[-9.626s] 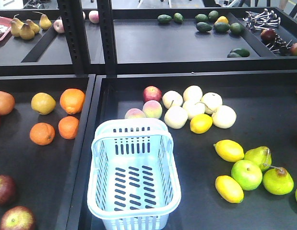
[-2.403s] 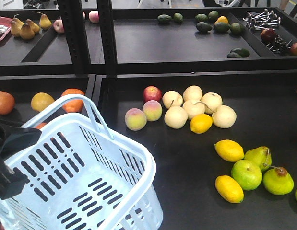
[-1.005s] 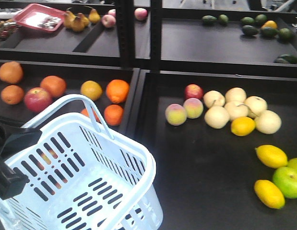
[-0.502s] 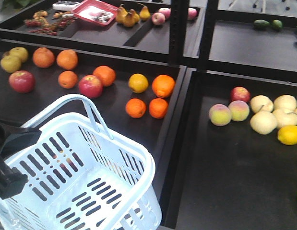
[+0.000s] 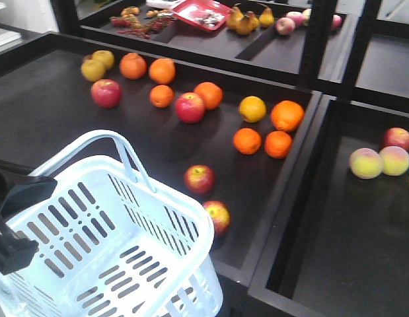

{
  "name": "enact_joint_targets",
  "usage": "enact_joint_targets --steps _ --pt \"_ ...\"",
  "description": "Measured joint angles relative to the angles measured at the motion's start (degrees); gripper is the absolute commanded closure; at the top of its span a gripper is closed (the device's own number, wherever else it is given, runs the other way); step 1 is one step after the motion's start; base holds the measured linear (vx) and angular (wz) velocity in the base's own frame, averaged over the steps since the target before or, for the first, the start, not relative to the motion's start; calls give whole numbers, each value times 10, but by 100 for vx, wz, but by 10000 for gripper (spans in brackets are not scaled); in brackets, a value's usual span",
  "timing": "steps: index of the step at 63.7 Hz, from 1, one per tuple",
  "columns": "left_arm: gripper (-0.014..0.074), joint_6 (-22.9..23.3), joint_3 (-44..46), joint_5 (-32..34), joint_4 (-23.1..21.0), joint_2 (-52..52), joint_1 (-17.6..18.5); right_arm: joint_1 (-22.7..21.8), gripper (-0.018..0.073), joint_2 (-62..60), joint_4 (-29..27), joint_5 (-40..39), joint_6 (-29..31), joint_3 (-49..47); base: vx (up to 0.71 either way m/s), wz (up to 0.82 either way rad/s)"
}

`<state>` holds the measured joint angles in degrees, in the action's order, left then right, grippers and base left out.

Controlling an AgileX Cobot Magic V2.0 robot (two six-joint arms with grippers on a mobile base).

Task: Pick three apples into basket with both arms
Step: 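Drive the base away from the table carrying the basket in the left gripper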

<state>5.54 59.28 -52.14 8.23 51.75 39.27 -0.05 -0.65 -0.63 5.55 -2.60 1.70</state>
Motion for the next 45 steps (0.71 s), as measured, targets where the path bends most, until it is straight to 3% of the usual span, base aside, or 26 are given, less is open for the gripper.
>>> enact_joint_targets --steps 45 --pt "603 0 0 0 0 0 0 0 563 0 0 0 0 0 -10 39"
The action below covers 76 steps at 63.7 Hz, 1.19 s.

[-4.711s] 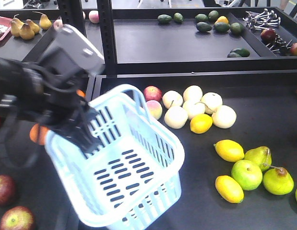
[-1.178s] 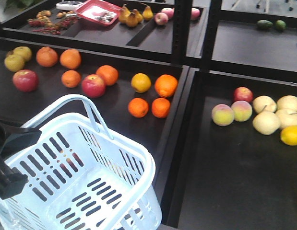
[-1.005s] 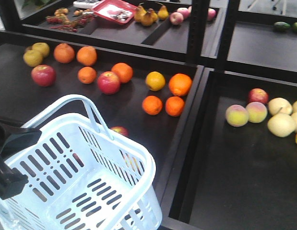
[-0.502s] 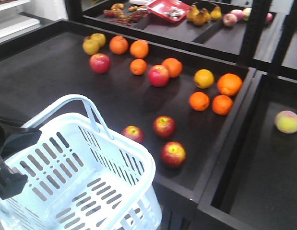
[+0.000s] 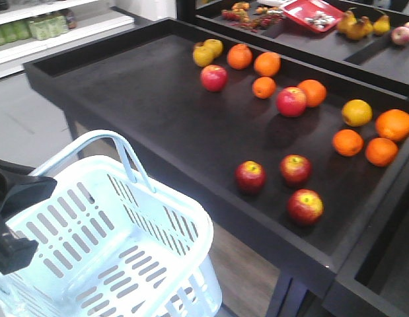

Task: Pick three apples into basket with both arms
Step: 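Drive the base away from the table carrying the basket in the left gripper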

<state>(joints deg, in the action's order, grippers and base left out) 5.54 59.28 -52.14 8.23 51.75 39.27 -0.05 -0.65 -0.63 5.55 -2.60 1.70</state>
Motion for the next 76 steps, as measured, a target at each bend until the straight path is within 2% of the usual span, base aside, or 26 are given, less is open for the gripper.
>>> enact_joint_targets --steps 76 --pt "603 0 0 -1 0 0 0 0 563 0 0 0 0 0 -6 31"
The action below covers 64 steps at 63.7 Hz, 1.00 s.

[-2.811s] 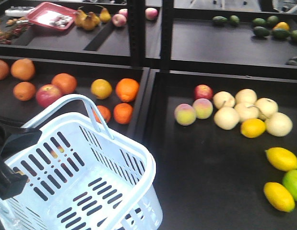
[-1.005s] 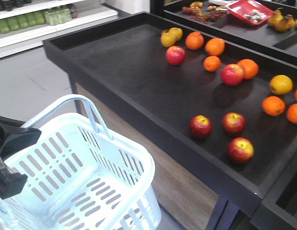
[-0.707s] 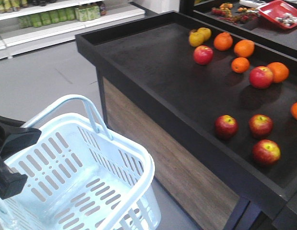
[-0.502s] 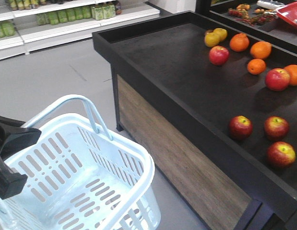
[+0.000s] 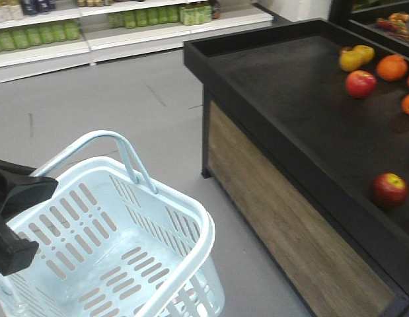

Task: Pick three apples into basket with both arms
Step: 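Drive the base away from the table carrying the basket in the left gripper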

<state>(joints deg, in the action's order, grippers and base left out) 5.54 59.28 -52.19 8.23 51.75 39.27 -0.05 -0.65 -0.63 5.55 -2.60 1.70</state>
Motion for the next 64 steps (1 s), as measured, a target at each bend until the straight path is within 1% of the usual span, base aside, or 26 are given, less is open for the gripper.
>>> enact_joint_targets --steps 28,64 --pt "603 0 0 0 0 0 0 0 563 0 0 0 0 0 6 53" --pt "603 0 0 0 0 0 0 0 563 0 0 0 0 0 14 57"
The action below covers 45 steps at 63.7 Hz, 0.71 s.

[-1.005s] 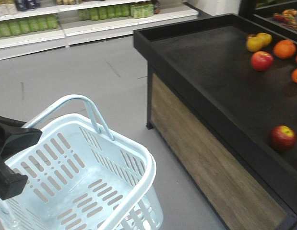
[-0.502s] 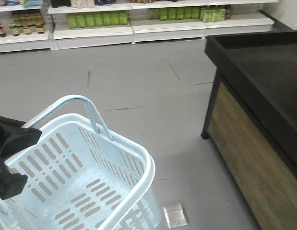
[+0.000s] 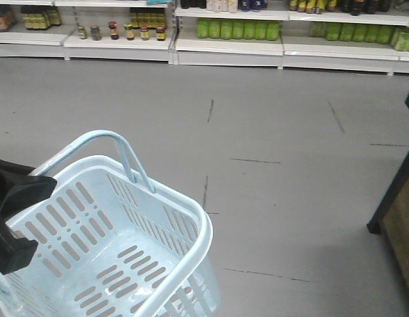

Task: Pick three apples into basket with both arms
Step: 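Drive the base away from the table carrying the basket in the left gripper, then drive the base to the table with red apples and oranges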

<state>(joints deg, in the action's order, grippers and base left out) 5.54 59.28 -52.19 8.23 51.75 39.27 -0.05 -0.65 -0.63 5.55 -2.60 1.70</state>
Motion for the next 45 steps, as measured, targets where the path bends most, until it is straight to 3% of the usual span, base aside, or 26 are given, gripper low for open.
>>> enact_joint_targets --steps 21,45 --pt "603 0 0 0 0 0 0 0 563 0 0 0 0 0 16 37" --pt "603 0 0 0 0 0 0 0 563 0 0 0 0 0 18 9"
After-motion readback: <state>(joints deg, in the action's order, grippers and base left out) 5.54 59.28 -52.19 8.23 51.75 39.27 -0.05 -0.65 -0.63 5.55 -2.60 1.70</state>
